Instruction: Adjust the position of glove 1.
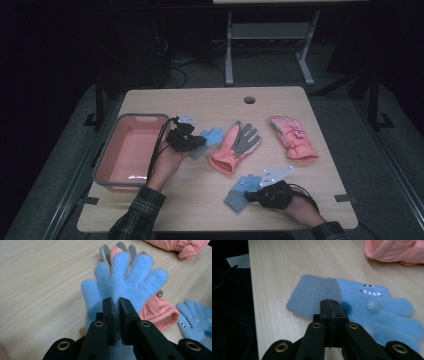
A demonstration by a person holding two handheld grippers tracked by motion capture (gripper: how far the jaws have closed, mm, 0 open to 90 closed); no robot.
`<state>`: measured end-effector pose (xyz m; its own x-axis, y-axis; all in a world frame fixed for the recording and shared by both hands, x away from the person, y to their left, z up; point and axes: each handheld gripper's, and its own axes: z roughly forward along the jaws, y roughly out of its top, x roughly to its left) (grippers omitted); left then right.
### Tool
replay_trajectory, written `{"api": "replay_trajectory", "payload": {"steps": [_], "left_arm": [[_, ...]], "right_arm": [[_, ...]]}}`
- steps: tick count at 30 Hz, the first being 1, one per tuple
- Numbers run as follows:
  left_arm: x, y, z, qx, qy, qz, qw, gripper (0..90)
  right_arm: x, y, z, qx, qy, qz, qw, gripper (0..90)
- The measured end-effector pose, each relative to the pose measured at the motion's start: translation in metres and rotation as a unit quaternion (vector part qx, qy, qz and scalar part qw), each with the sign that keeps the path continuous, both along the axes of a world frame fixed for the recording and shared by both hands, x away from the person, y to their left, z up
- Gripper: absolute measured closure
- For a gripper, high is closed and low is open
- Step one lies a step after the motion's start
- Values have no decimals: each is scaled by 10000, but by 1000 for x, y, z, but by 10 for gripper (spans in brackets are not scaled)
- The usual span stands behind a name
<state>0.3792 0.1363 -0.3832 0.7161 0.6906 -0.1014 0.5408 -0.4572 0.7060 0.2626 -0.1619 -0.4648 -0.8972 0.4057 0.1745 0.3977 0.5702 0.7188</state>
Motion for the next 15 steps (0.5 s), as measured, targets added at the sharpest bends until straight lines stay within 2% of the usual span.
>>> {"api": "replay_trajectory", "payload": {"steps": [6,15], "left_arm": [[-3,-3,0,-20,5,-41,10000,836],[-10,-9,4,6,-48,-190,9998,836]], "right_arm": [[3,21,-5,-107,-66,29,9999,900],[12,44,-6,-122,-198,-116,9997,900]]}}
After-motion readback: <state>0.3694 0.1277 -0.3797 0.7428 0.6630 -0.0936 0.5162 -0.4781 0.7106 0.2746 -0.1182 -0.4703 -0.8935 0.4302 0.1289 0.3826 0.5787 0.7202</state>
